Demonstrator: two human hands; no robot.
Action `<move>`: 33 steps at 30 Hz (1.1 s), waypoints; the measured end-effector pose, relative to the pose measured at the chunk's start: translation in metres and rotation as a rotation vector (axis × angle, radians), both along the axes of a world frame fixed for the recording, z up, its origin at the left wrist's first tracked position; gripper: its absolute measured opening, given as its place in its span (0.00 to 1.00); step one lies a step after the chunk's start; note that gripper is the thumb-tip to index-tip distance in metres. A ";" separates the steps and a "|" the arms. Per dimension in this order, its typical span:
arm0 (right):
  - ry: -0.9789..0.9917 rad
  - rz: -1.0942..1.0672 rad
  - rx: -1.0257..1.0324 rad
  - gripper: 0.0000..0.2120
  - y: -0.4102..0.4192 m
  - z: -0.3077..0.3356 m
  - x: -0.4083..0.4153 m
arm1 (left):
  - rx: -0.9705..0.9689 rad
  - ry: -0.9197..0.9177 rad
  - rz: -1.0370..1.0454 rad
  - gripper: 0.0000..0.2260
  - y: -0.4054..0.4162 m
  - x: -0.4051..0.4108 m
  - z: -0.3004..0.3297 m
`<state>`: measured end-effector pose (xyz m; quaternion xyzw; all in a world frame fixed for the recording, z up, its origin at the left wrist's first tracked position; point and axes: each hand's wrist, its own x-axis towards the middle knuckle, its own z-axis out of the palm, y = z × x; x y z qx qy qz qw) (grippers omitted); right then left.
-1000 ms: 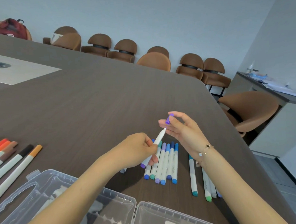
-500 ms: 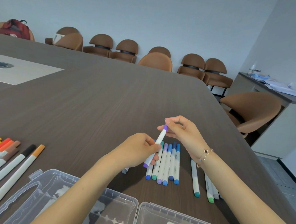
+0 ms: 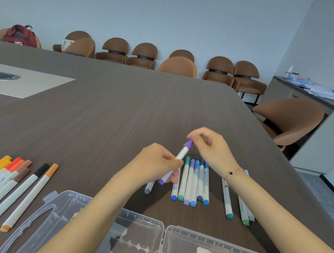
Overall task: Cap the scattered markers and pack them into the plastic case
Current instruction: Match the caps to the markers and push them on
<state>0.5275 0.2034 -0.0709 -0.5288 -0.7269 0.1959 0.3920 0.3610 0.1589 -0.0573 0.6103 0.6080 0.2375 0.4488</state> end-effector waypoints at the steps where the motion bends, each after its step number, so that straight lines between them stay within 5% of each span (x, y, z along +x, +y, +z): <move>1: -0.083 -0.030 0.072 0.07 0.004 0.004 0.007 | 0.116 0.168 0.037 0.10 0.000 0.000 -0.004; 4: -0.298 -0.266 0.245 0.14 0.026 0.012 0.046 | 0.349 0.606 0.107 0.14 -0.004 0.000 -0.011; 8: -0.499 -0.430 0.126 0.08 0.048 -0.002 0.093 | 0.345 0.793 0.076 0.17 -0.003 0.000 -0.019; 14: -0.511 -0.264 -0.396 0.12 0.048 -0.022 0.096 | 0.314 0.702 0.126 0.19 0.003 -0.005 -0.025; 24: -0.496 -0.090 -0.432 0.03 0.041 -0.011 0.090 | 0.146 0.631 0.011 0.09 0.004 -0.007 -0.039; 26: -0.384 -0.085 -0.343 0.02 0.038 -0.009 0.085 | 0.154 0.538 0.001 0.09 0.002 -0.004 -0.034; 29: 0.103 -0.040 -0.244 0.08 0.030 0.003 0.070 | 0.117 0.302 -0.037 0.09 0.001 0.003 -0.025; 33: 0.489 0.048 -0.313 0.09 0.017 0.011 0.044 | -0.007 0.021 -0.083 0.08 0.000 0.010 -0.016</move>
